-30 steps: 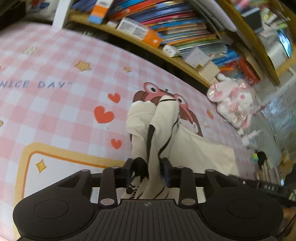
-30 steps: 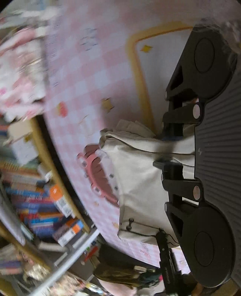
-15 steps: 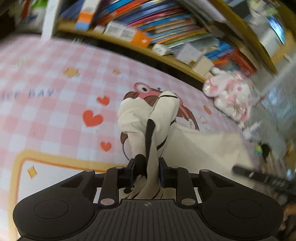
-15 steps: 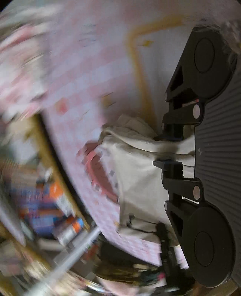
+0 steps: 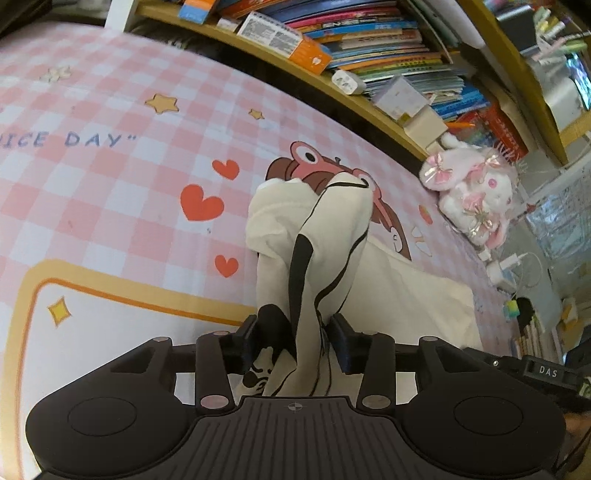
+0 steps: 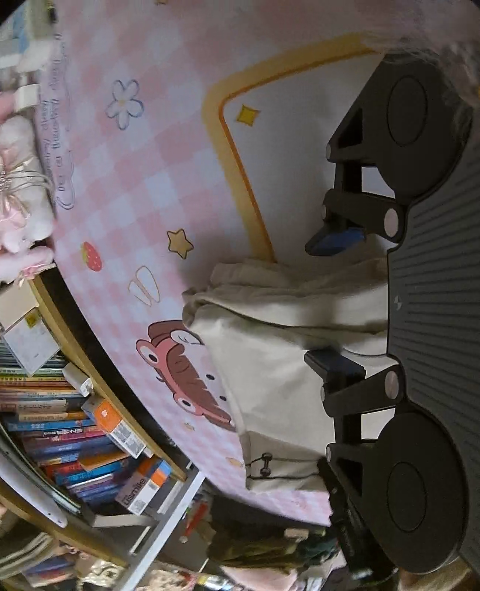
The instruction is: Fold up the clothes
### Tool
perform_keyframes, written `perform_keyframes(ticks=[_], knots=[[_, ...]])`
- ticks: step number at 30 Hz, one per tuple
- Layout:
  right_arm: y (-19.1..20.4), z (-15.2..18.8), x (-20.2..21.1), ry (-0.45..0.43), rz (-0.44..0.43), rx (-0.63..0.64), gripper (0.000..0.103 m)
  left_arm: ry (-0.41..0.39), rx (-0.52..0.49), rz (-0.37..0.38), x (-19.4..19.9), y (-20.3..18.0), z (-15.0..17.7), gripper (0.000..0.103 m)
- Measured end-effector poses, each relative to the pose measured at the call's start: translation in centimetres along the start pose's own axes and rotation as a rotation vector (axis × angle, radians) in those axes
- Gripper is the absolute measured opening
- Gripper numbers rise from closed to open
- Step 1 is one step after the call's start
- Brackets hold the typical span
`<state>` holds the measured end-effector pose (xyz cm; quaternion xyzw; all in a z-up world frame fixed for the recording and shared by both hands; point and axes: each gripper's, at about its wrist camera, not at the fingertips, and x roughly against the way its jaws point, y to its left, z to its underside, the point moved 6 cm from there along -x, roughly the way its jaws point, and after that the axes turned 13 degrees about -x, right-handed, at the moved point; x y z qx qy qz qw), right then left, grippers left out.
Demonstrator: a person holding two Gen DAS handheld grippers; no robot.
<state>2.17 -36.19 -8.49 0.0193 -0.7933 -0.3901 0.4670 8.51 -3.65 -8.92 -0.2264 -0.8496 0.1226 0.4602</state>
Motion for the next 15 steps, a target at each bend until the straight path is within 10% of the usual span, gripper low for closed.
perform_keyframes(ticks=[8,15], knots=[[1.8,0.5,-1.3,0.041,-0.03,0.055,0.022,-0.034,-0.012,-0.008,0.0,-0.8,0.1,0.021],[3.5,0.5,1.1,-0.071,-0.044,0.188,0.018,-0.087,-0.062,0.008,1.6,-3.1,-0.8,0.019]])
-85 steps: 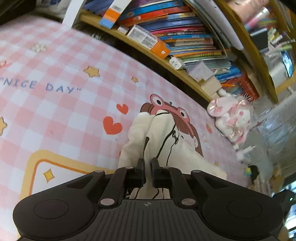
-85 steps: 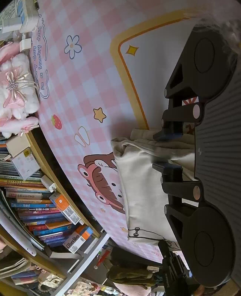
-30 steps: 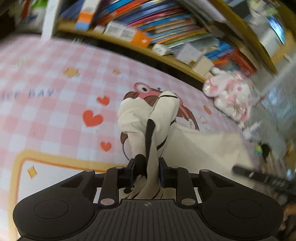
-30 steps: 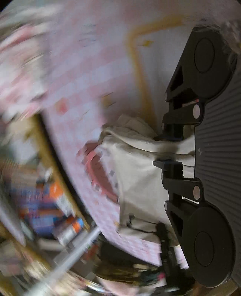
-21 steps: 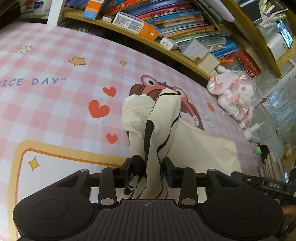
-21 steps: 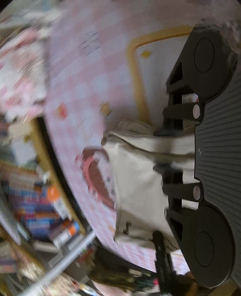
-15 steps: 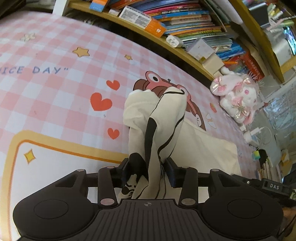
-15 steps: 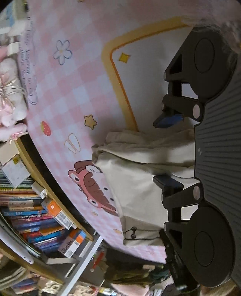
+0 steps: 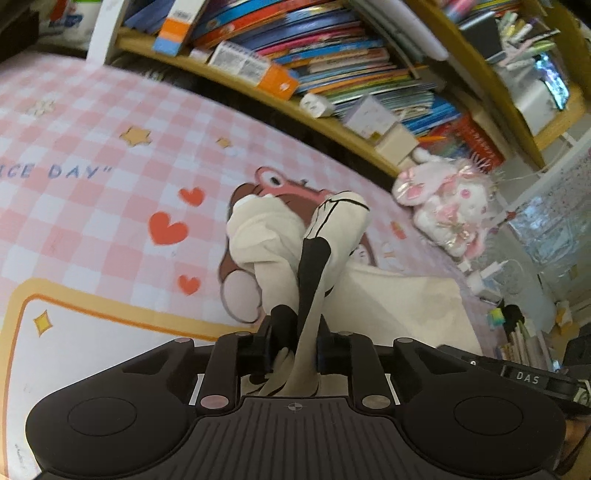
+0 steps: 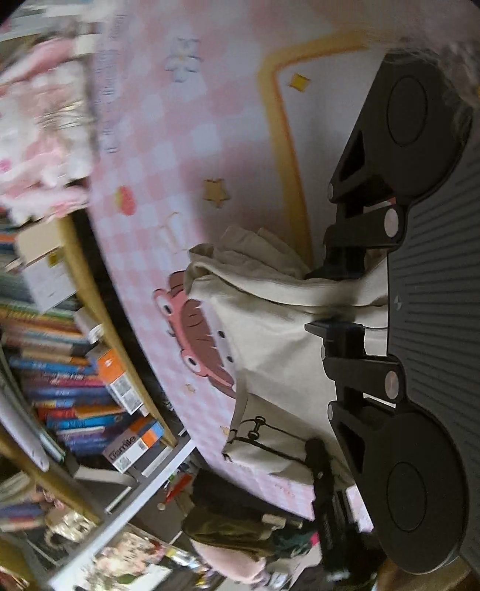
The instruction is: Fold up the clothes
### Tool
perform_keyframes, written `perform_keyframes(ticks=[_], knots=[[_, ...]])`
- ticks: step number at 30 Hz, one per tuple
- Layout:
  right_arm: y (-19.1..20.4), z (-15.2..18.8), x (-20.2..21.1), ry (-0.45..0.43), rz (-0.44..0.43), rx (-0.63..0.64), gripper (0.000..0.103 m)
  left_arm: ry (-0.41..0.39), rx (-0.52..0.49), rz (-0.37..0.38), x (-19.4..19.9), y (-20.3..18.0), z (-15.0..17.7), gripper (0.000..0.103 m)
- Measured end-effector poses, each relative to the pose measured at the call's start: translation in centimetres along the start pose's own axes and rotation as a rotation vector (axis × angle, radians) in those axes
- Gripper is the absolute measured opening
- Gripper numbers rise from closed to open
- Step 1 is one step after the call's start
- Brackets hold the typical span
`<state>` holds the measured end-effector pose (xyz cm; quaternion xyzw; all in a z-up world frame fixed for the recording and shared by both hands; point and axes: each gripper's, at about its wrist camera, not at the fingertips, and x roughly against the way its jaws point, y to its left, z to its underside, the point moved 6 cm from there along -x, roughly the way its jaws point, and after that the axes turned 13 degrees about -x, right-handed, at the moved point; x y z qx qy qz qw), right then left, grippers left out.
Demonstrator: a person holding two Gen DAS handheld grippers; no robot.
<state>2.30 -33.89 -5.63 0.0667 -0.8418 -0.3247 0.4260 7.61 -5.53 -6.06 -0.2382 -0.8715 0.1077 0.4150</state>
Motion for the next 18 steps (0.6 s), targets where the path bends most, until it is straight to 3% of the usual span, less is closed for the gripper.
perform_keyframes(ticks=[18], knots=[[1.2,0.2,1.1,-0.036,-0.01,0.051,0.018,-0.032,-0.01,0.002,1.1,-0.6,-0.1,0.019]])
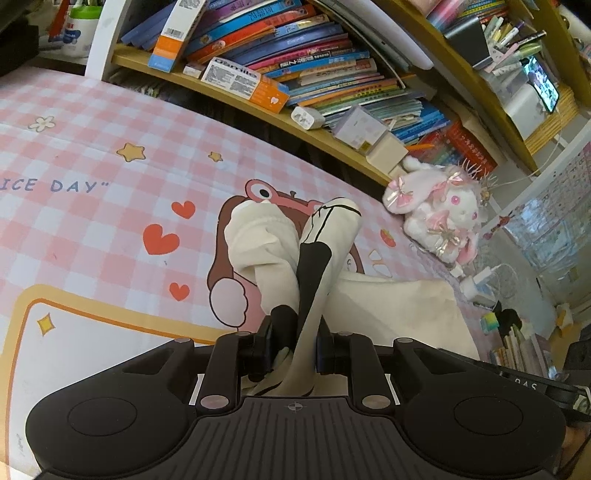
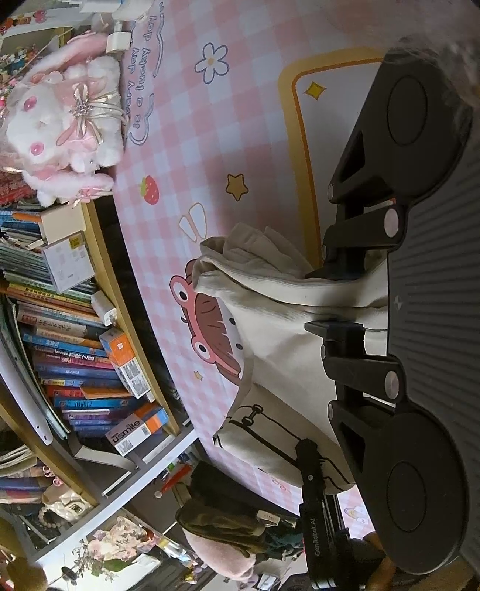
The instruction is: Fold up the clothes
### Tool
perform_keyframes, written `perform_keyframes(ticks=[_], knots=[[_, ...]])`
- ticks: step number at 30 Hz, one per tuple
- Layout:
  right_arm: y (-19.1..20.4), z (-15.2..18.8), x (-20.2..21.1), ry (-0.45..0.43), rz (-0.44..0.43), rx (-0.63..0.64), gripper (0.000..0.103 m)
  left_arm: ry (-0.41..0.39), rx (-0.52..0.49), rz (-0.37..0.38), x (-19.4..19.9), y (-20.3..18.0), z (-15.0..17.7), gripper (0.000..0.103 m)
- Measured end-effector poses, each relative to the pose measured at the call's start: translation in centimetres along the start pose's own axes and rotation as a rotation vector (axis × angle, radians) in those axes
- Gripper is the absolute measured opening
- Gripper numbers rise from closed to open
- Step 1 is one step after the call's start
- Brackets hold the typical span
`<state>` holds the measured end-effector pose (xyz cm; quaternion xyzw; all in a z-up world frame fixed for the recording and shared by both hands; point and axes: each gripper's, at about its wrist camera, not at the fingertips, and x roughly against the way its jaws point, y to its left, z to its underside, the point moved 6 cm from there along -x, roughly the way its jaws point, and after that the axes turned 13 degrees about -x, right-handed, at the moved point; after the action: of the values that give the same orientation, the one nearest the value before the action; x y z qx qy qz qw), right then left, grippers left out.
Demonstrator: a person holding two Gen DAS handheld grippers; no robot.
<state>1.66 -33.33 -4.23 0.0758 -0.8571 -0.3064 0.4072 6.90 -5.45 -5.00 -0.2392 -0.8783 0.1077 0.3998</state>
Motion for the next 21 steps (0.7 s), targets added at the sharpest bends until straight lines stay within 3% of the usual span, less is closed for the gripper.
perform_keyframes(ticks=[12,21], knots=[[3.9,1.4,-0.7,-0.051,0.045,0.015,0.018,-0.016,-0.023,0.086,1.7,3.9,-1.0,0.019],[10.8,3.5,-2.4,-0.126,0.079,0.018,0.018,-0.049,-0.055,0.155,4.8,9.2,-3.5,0.019]])
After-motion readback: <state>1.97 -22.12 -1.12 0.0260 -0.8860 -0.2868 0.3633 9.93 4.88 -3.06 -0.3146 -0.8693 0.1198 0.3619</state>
